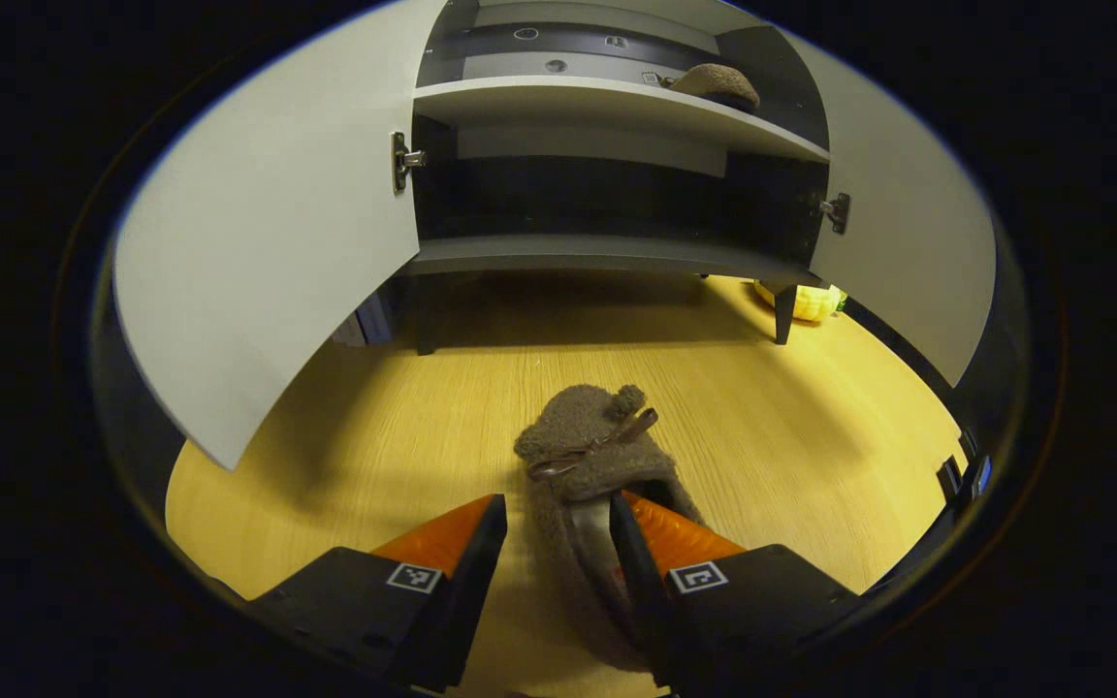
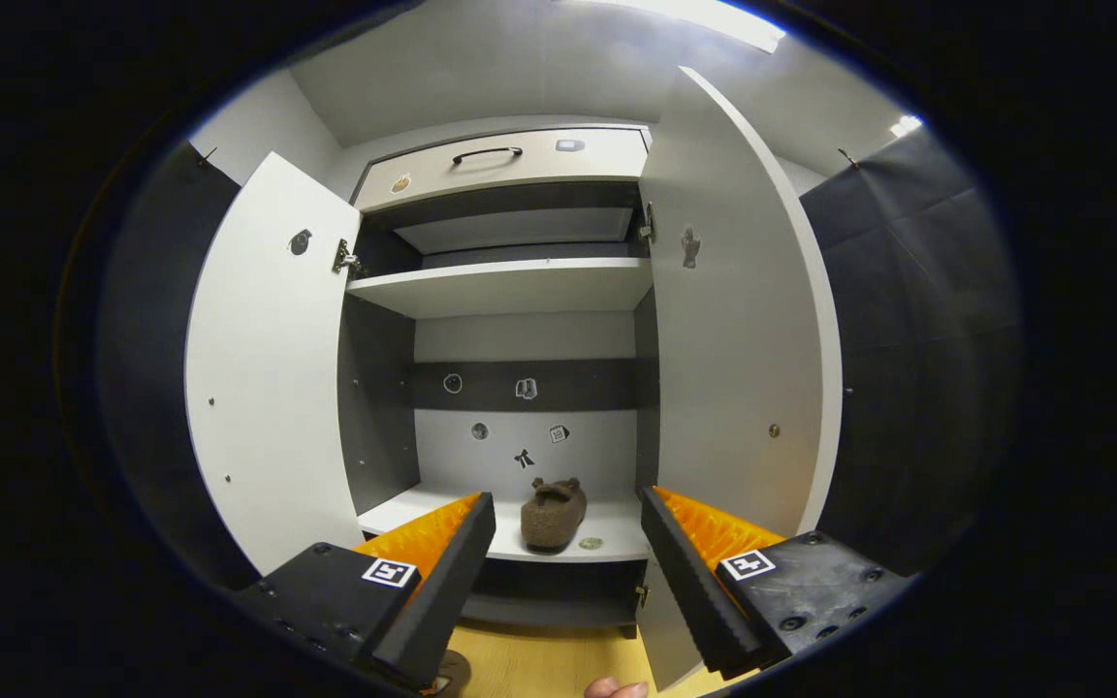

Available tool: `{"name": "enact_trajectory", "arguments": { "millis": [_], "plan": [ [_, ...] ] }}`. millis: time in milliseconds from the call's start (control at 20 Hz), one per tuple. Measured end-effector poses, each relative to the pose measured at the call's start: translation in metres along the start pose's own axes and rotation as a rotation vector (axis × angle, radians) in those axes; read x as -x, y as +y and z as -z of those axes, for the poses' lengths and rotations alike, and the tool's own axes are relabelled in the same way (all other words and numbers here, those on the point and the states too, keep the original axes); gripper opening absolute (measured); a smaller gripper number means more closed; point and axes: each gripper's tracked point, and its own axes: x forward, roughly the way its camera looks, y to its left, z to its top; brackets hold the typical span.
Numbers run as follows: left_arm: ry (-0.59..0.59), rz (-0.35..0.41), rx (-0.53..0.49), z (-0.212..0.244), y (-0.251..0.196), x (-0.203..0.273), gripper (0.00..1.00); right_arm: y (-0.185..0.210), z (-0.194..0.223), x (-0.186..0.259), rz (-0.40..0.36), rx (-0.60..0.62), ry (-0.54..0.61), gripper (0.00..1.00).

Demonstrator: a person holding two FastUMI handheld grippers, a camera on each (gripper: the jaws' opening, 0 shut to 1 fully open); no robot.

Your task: Grab one shoe with the right hand and put it into the shoe cabinet, grab the other shoe with the left hand and put it into the shoe cabinet; then close the right door with the right hand and the left door with the left hand.

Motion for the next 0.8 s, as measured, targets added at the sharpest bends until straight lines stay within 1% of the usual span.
{"name": "enact_trajectory", "arguments": {
  "millis": [50,100,150,200,250,300,350,400,500,650,800],
  "plan": [
    [-0.009,-0.005,0.008,-0.002,0.001,-0.006,0.67,-0.002,0.001,0.002,0.005,-0.001,0.013,0.98],
    [-0.017,-0.006,0.020,-0.003,-0.001,-0.014,0.59,-0.005,0.000,0.005,0.007,0.000,0.022,0.98],
    [-0.024,-0.012,0.029,-0.004,0.000,-0.020,0.55,-0.007,0.001,0.008,0.007,0.006,0.027,0.98],
    [-0.027,-0.023,0.033,-0.006,0.002,-0.025,0.48,-0.010,0.000,0.010,0.008,0.017,0.029,0.98],
    [-0.023,-0.040,0.030,-0.006,0.006,-0.029,0.46,-0.013,0.000,0.013,0.013,0.025,0.030,0.98],
    [-0.012,-0.045,0.030,-0.005,0.007,-0.031,0.37,-0.015,0.001,0.015,0.013,0.031,0.035,0.98],
    [0.004,-0.054,0.030,-0.006,0.010,-0.032,0.32,-0.017,0.003,0.017,0.014,0.033,0.045,0.98],
    [0.017,-0.064,0.037,-0.006,0.012,-0.032,0.20,-0.019,0.007,0.019,0.012,0.032,0.059,0.98],
    [0.042,-0.063,0.072,-0.007,0.014,-0.029,0.10,-0.020,0.010,0.020,0.007,0.018,0.078,0.98],
    [0.041,-0.091,0.124,-0.024,0.019,-0.013,0.08,-0.019,0.012,0.021,-0.014,-0.014,0.090,0.98],
    [0.011,-0.137,0.119,-0.058,0.024,0.016,0.07,-0.020,0.011,0.022,-0.027,-0.026,0.090,0.98]
  ]
}}
